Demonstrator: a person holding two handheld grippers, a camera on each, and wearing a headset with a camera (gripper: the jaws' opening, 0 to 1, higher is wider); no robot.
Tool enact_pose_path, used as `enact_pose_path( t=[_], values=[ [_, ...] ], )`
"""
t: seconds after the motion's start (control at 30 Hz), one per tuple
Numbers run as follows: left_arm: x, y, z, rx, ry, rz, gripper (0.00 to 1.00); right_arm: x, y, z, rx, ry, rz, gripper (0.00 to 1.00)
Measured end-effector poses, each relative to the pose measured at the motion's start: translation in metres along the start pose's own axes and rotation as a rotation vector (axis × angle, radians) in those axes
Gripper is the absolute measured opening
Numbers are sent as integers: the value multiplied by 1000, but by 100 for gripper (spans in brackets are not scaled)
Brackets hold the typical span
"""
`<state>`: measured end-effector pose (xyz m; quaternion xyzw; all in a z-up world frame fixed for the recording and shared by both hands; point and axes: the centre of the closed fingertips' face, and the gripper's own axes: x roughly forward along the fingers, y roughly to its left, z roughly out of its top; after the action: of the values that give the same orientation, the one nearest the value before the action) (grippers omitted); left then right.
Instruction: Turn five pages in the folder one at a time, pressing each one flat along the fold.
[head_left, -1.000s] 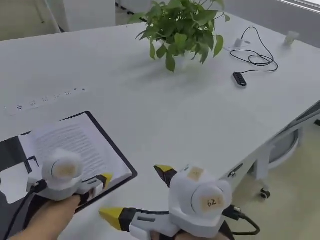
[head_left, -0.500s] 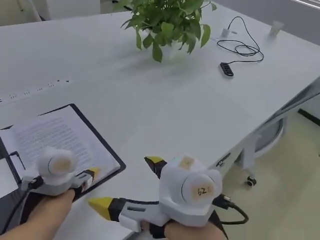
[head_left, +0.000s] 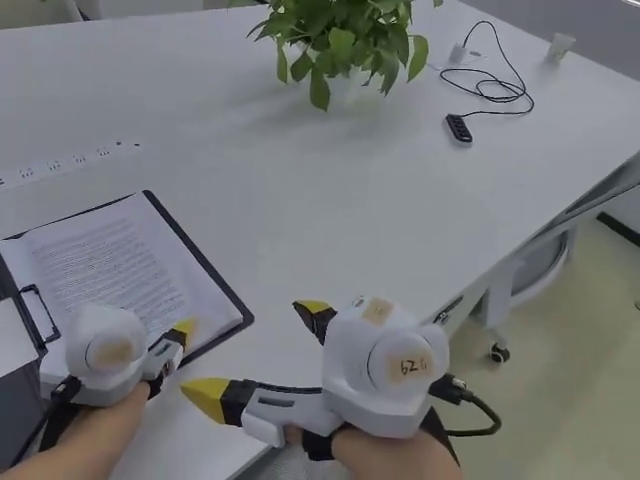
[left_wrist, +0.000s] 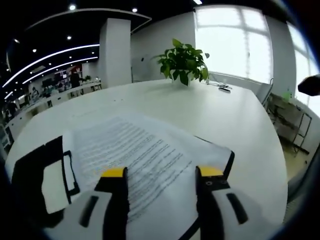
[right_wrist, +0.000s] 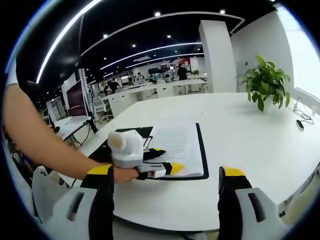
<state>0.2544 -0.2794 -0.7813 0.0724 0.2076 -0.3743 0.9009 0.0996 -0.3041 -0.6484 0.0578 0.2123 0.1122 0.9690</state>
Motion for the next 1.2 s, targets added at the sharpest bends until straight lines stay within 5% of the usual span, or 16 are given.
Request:
enact_pose_path(
  t=[0.2, 0.3, 0.83, 1.2],
  values=[
    [0, -8, 1, 3, -17, -24, 41, 3, -1, 0, 6, 13, 4, 85],
    [-1, -3, 0, -24, -18, -12, 29, 6, -2, 2, 12, 18, 8, 85],
    [-1, 2, 0, -49, -22, -6, 6, 47, -17, 14, 23, 74, 27, 78],
    [-1, 3, -1, -92, -10, -14, 3, 83, -35, -21, 83, 182, -4, 61]
  ],
)
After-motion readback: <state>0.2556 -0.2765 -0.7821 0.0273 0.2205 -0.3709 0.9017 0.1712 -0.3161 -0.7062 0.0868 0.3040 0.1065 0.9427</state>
